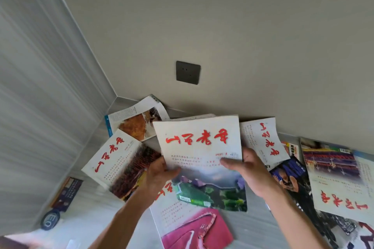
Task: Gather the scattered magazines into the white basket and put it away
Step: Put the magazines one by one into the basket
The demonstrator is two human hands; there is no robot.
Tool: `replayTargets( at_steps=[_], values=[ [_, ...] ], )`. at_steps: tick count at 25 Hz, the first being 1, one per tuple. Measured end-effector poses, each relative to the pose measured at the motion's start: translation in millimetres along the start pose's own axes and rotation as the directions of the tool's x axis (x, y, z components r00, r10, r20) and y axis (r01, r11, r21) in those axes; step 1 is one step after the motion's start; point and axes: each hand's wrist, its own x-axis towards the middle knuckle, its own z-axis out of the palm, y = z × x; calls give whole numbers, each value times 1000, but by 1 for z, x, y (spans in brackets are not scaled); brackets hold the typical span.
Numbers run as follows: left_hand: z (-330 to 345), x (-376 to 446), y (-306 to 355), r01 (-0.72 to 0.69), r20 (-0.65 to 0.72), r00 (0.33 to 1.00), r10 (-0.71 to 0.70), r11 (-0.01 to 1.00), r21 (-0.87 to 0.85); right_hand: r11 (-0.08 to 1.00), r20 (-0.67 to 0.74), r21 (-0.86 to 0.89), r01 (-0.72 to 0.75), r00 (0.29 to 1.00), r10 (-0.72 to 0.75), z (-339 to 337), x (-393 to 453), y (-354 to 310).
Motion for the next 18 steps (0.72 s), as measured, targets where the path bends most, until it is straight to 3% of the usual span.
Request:
replayTargets(
  at_steps=[2,5,10,11,13,18],
  values=[
    [-5,14,13,-54,4,999,55,993,-108,998,-174,-43,45,983,-52,1,34,-7],
    [-9,55,41,-192,-16,981,191,970,-147,966,-212,-254,43,972,-99,4,90,-22],
    [-4,125,60,-45,-256,959,117,961,272,947,-364,-317,42,917,-163,10,168,-7],
    [-10,131,53,6,-288,949,125,909,416,934,-383,-359,4,911,-151,10,177,8],
    [-21,135,38,82,-284,944,169,713,697,899,-402,-433,-64,906,-130,11,186,41],
    [-33,125,0,167,-318,915,246,487,858,919,-384,-381,-100,922,-58,3,199,62]
  ],
)
